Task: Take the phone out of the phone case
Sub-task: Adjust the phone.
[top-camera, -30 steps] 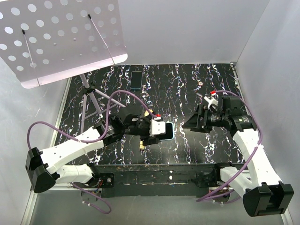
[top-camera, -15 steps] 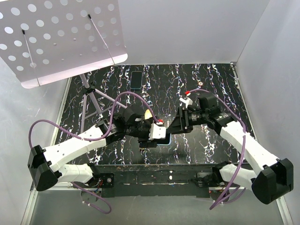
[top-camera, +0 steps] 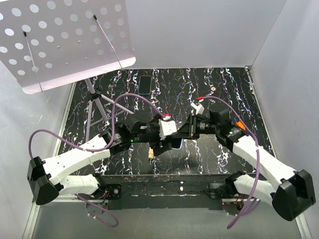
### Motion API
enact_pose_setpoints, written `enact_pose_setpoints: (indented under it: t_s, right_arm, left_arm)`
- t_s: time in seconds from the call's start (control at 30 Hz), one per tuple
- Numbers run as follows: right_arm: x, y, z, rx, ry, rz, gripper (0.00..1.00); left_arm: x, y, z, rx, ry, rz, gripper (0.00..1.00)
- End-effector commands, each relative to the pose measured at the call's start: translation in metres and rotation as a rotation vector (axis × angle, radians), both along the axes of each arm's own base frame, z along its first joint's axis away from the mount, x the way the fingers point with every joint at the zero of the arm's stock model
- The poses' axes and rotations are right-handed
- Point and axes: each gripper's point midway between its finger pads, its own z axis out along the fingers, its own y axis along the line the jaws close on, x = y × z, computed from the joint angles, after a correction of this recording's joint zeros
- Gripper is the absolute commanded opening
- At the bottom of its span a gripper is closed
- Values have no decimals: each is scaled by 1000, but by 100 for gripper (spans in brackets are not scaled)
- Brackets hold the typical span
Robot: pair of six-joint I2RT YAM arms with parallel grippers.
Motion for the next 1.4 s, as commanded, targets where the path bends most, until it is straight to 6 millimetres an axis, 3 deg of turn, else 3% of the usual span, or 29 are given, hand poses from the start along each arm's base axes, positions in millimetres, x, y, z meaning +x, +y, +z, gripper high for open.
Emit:
enact_pose_setpoints:
  t_s: [0.0,0.2,0.3,0.47,0.6,0.7,0.87,1.1,1.2,1.37]
  right_arm:
    - [19,-1,39,108,-135,-149,1]
    - [28,-18,47,123,-195,-270,1]
    - [33,-30,56,190,-229,-378,1]
    - [28,-41,76,331,-276,-452,1]
    - [21,-44,80,358,-284,-443,1]
    - [15,-49,86,439,-284,-457,1]
    - [6,-51,96,525,-262,-440,1]
    - [2,-59,102,652,-248,-461,1]
    - [3,-64,99,668,-250,-491,1]
    - [4,-71,97,629,-271,-538,1]
  left_arm:
    - [33,1,103,-431,39,345,98]
    - [54,58,139,-675,256,809,98]
    - [53,79,132,-753,408,975,98]
    - [35,56,123,-934,727,898,98]
    - [36,48,125,-1045,804,830,98]
    - [36,48,128,-1114,813,797,88]
    - [39,42,117,-1204,917,767,70]
    - [39,26,111,-1232,1005,710,57]
    - [39,31,111,-1234,981,722,56]
    - [42,49,104,-1225,944,816,71]
